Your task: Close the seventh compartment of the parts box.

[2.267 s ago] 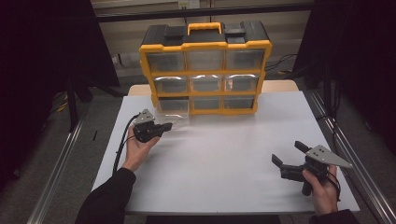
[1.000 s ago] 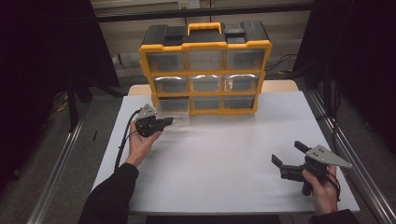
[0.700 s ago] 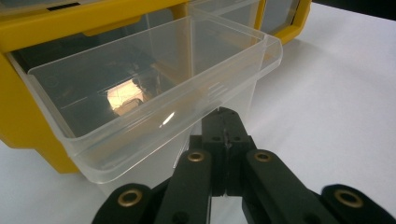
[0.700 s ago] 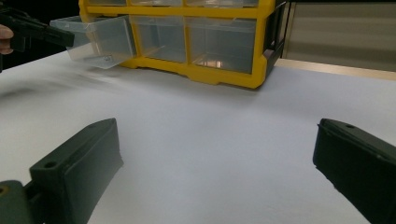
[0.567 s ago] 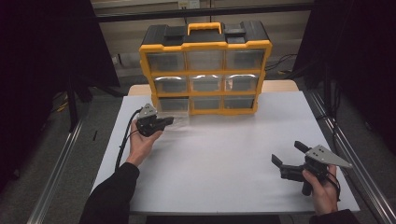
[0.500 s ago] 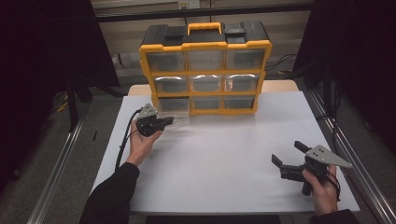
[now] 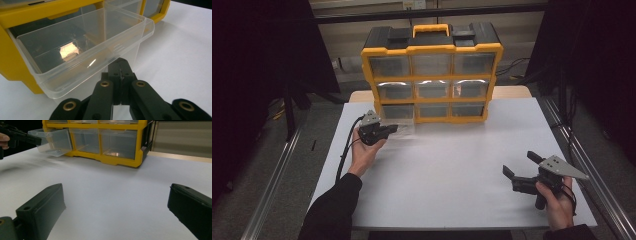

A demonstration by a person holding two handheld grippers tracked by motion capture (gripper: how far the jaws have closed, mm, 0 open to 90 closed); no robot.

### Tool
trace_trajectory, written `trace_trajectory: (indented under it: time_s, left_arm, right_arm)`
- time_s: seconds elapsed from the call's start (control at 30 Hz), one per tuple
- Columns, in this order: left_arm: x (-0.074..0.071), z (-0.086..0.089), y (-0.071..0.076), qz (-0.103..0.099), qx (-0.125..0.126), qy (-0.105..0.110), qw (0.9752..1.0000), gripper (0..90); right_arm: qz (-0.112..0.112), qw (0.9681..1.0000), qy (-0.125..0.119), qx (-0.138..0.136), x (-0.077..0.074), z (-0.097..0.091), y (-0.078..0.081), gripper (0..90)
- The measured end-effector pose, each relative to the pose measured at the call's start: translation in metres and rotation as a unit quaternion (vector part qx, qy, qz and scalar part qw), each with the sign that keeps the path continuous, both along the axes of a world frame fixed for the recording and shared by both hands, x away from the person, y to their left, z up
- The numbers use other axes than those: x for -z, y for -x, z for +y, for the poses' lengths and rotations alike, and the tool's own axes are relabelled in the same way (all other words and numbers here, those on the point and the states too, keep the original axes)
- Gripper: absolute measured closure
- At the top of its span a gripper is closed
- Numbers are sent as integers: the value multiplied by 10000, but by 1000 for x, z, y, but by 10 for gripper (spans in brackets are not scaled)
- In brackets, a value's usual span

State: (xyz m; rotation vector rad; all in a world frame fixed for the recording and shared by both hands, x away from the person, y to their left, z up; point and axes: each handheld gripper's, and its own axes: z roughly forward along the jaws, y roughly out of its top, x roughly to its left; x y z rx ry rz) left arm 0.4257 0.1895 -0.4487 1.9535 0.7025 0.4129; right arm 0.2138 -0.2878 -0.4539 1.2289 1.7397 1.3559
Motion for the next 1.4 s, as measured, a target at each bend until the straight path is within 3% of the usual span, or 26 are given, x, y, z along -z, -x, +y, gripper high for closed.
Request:
trace_trajectory:
  time_s: [0.2, 0.3, 0.37, 0.53, 0.63, 0.9, 1.23, 1.4]
  left_arm:
    - [-1, -1, -2, -17, -33, -74, 10000, 900]
    - [-1, -3, -2, 3, -36, 42, 10000, 900]
    - [-2, -2, -2, -31, -58, -91, 9999, 900]
    - [-1, -3, -4, -12, -44, 15, 10000, 900]
    - [-2, -3, -5, -34, -72, -69, 9999, 900]
    - [-3, -5, -5, -18, -94, 19, 10000, 900]
    - [-3, -4, -9, -37, -90, -69, 9999, 900]
    - [-2, -5, -10, -22, -129, 18, 9999, 900]
  right_arm:
    - [-1, 10000, 2, -1, 0, 0, 0, 5]
    - [-1, 10000, 3, 1, 0, 0, 0, 6]
    - [0, 10000, 1, -1, 0, 0, 0, 5]
    - [-2, 10000, 7, -1, 0, 0, 0, 6]
    - [10, 10000, -1, -1, 0, 0, 0, 6]
    - [2, 10000, 3, -5, 0, 0, 0, 6]
    - [-4, 10000, 13, -8, 0, 0, 0, 6]
    - [0, 10000, 11, -11, 0, 0, 0, 6]
